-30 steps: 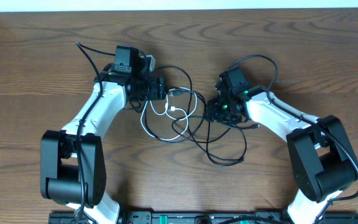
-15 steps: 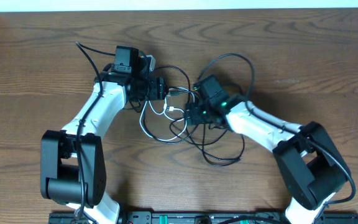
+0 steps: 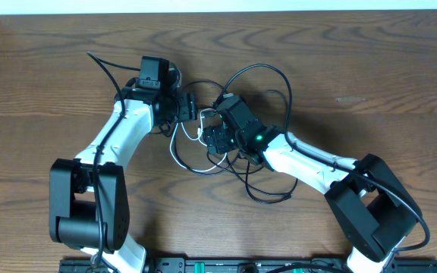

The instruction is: Untangle cables

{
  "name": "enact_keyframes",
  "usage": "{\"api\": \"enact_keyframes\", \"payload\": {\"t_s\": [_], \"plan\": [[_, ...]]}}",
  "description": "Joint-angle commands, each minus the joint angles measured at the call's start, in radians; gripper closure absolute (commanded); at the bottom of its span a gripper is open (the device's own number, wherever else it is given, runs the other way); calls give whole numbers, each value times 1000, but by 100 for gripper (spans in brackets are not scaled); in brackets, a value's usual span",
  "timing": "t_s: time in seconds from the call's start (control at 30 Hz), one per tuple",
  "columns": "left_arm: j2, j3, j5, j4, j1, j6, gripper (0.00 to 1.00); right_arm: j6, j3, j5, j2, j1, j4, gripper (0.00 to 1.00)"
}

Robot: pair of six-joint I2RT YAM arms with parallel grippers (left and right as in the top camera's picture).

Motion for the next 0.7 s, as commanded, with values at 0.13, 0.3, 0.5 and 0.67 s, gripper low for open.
{"api": "enact_keyframes", "payload": {"t_s": [0.13,0.3,0.5,0.67], "plan": [[-21,-4,-35,-19,53,-71,27,-22,11,49,2,3,6,9],[-21,-4,53,34,90,-165,27,-21,11,52,2,3,88,8],[-21,-4,82,56,98,-219,21,22,11,52,3,12,148,11],[-21,-4,-14,40,98,-219,2,23,11,51,24,44,189,15]]}}
